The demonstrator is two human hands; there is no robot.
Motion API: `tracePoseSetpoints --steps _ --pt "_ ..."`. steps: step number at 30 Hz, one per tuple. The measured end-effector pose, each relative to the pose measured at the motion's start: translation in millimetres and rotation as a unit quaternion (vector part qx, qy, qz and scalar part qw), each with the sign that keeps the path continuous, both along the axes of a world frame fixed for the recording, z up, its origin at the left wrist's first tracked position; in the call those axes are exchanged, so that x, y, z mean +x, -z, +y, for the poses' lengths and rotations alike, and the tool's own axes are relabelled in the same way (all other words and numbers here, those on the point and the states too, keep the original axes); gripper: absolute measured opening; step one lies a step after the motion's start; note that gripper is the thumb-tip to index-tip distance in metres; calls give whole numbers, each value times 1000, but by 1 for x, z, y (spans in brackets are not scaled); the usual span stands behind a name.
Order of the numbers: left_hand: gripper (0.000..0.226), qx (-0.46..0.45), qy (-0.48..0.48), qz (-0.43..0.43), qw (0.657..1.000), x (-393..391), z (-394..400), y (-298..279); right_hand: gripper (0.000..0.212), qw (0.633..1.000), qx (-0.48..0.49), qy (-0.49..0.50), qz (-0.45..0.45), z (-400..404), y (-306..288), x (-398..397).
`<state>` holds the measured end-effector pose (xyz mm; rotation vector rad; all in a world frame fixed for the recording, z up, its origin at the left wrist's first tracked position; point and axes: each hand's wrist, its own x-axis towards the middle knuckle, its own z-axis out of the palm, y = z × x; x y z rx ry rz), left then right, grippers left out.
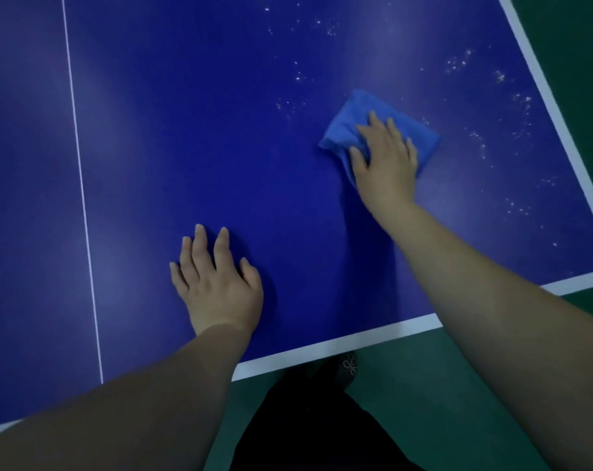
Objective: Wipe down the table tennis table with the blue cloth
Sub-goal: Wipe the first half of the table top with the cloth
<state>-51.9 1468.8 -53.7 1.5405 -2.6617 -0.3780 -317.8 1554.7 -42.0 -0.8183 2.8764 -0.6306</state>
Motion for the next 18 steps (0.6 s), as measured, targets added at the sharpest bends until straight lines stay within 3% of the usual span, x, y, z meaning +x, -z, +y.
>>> tracePoseSetpoints --steps 2,5,9,11,14,16,18 --pt "60 2 1 -6 1000 0 0 -1 37 1000 -7 17 11 14 0 34" --pt "61 2 0 1 1000 0 2 -2 35 993 0 -112 28 -3 3 75" --pt "61 -8 0 -4 1000 1 2 1 34 972 42 -230 35 -72 -5 18" --pt "60 -10 2 -11 1000 2 1 2 38 978 75 -190 38 -87 -7 -29" --pt "59 -10 4 -11 1000 1 2 3 39 995 63 -49 58 -47 -14 -68" --pt "59 -7 5 -9 1000 0 2 2 36 995 63 -4 76 -10 -19 -45" --pt "60 -4 3 -10 1000 0 2 1 30 996 33 -44 71 6 -17 -1"
